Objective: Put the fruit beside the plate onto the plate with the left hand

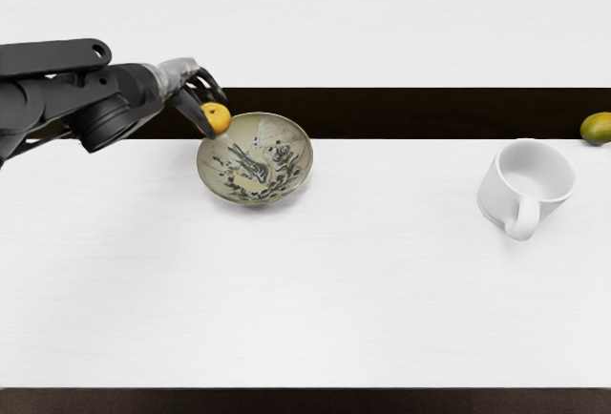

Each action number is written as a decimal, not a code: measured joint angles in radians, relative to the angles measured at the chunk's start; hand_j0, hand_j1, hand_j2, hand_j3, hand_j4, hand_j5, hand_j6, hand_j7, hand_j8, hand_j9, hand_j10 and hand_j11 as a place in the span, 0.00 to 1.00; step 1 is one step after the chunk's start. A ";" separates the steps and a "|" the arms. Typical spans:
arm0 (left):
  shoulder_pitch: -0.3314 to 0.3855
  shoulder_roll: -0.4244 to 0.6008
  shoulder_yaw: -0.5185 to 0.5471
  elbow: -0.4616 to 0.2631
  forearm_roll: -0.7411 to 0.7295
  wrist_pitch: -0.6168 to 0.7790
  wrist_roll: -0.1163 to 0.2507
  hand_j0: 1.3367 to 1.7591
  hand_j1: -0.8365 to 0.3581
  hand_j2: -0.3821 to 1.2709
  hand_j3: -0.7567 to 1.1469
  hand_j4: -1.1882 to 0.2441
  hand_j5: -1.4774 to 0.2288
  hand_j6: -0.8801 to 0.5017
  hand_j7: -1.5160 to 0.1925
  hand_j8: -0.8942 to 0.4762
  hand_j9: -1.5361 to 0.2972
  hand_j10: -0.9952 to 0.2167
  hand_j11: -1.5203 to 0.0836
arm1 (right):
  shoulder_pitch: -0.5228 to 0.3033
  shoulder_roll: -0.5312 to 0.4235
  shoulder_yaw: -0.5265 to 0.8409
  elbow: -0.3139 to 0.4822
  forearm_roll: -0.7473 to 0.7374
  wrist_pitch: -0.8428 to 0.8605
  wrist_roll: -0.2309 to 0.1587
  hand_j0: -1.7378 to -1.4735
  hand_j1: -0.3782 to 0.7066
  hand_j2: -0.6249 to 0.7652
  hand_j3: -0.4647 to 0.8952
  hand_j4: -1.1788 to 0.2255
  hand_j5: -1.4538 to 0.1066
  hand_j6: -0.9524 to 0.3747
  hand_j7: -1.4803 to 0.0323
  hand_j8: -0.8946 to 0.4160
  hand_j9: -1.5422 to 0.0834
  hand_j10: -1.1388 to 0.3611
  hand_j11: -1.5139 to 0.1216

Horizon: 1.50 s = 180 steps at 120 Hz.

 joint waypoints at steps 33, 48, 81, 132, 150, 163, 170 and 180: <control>-0.002 -0.045 -0.007 -0.004 0.000 0.001 0.000 0.76 0.44 0.49 0.40 0.40 0.38 0.27 0.41 0.27 0.39 0.31 0.44 | 0.000 0.000 0.000 0.000 0.000 0.000 0.000 0.30 0.03 0.45 0.34 0.84 0.93 0.72 0.98 0.68 0.95 0.76 0.93; 0.007 -0.051 -0.008 -0.004 0.000 0.002 0.000 0.76 0.44 0.49 0.40 0.40 0.38 0.27 0.41 0.26 0.39 0.31 0.43 | 0.000 0.000 0.000 0.000 0.000 0.000 0.000 0.30 0.03 0.45 0.34 0.84 0.93 0.72 0.98 0.68 0.95 0.76 0.93; 0.028 -0.051 -0.008 -0.004 0.000 0.002 0.000 0.76 0.44 0.47 0.40 0.41 0.39 0.28 0.42 0.27 0.40 0.32 0.45 | 0.000 0.000 0.000 0.000 0.000 0.000 0.000 0.30 0.03 0.45 0.34 0.84 0.93 0.72 0.98 0.68 0.95 0.76 0.93; 0.023 -0.052 -0.005 -0.007 -0.002 -0.019 -0.001 0.76 0.84 0.28 0.40 0.72 0.74 0.53 0.77 0.54 0.73 0.69 0.82 | 0.000 0.000 0.000 0.000 0.000 0.000 0.000 0.30 0.03 0.45 0.34 0.84 0.93 0.72 0.98 0.68 0.95 0.76 0.93; 0.006 -0.036 -0.012 -0.014 -0.002 -0.096 -0.006 0.76 0.92 0.26 0.40 0.78 0.81 0.59 0.83 0.60 0.78 0.76 0.89 | 0.000 0.000 0.000 0.000 0.000 0.000 0.000 0.30 0.03 0.45 0.34 0.84 0.93 0.72 0.98 0.68 0.95 0.76 0.93; 0.005 0.028 -0.042 -0.015 -0.022 -0.119 -0.008 0.76 0.95 0.25 0.40 0.80 0.83 0.61 0.85 0.62 0.81 0.78 0.91 | 0.000 0.000 0.000 0.000 0.000 0.000 0.000 0.30 0.03 0.45 0.34 0.84 0.93 0.72 0.98 0.68 0.95 0.76 0.93; -0.006 0.085 -0.065 -0.015 -0.084 -0.142 -0.008 0.76 0.96 0.24 0.40 0.81 0.84 0.61 0.86 0.63 0.81 0.79 0.92 | 0.000 0.000 0.000 0.000 0.000 0.000 0.000 0.30 0.03 0.45 0.34 0.84 0.93 0.72 0.98 0.68 0.95 0.76 0.93; -0.006 0.178 -0.111 -0.015 -0.188 -0.227 -0.009 0.76 0.97 0.24 0.40 0.81 0.85 0.62 0.87 0.64 0.82 0.80 0.93 | 0.000 0.000 0.000 0.000 0.000 0.000 0.000 0.30 0.03 0.45 0.34 0.84 0.93 0.72 0.98 0.68 0.95 0.76 0.93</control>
